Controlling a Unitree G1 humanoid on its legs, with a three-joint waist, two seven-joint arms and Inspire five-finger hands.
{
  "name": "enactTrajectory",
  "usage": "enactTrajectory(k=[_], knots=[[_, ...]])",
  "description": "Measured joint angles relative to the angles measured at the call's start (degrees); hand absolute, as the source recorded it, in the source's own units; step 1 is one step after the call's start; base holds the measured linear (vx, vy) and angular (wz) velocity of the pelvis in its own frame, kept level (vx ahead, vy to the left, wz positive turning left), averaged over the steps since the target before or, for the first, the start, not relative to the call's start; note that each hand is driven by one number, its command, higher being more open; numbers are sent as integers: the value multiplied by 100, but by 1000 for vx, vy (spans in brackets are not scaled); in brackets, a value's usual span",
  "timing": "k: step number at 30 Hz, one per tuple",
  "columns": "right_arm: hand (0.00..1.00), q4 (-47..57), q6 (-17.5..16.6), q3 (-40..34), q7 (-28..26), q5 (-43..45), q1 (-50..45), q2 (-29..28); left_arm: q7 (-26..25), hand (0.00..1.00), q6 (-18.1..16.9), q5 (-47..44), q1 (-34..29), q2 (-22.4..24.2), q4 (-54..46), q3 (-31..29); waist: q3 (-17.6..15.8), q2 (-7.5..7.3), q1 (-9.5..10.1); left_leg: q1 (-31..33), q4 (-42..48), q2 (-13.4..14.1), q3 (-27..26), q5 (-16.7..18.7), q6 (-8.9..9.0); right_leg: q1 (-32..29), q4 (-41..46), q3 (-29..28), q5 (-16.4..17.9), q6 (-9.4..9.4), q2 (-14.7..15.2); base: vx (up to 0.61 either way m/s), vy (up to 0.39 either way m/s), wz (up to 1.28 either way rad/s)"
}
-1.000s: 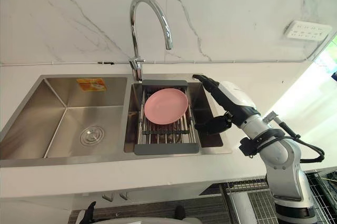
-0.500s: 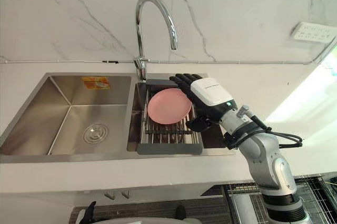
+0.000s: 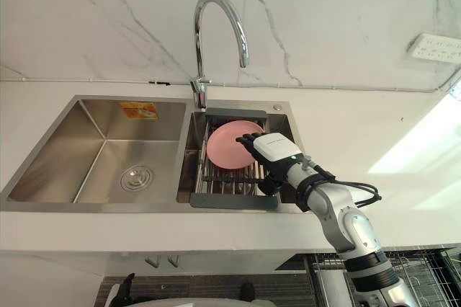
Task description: Walk over to the sink, pick up the cup, carry it to the dishwasher, place the cup inside the dishwasher, then close the dishwasher door
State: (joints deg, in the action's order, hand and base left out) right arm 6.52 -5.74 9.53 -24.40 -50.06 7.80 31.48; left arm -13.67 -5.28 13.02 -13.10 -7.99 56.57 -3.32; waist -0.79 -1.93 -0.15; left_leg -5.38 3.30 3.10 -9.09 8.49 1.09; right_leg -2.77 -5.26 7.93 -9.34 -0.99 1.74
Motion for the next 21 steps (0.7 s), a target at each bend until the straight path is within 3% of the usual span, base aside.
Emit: enactTrajectory(k=[12, 13, 21], knots=[[100, -1079, 153, 485, 425, -544, 375, -181, 36, 100, 93, 1, 99, -47, -23, 44, -121, -67, 101, -31, -9, -8, 92, -8, 2, 74, -2, 105, 31, -29, 26, -5, 7, 4], [0, -1126, 179, 509, 456, -592, 405, -208, 41, 100, 105, 1, 101, -47, -26, 44, -125, -69, 105, -31, -9, -9, 92, -9, 2, 74, -2, 106, 31, -29, 27, 0, 0, 0], [0, -1258, 273, 874, 979, -1110, 526, -278, 64, 100, 120, 1, 101, -53, -67, 44, -152, -110, 99, -50, -17, -9, 123, -34, 7, 108, -2, 138, 31, -29, 32, -11, 2, 1]])
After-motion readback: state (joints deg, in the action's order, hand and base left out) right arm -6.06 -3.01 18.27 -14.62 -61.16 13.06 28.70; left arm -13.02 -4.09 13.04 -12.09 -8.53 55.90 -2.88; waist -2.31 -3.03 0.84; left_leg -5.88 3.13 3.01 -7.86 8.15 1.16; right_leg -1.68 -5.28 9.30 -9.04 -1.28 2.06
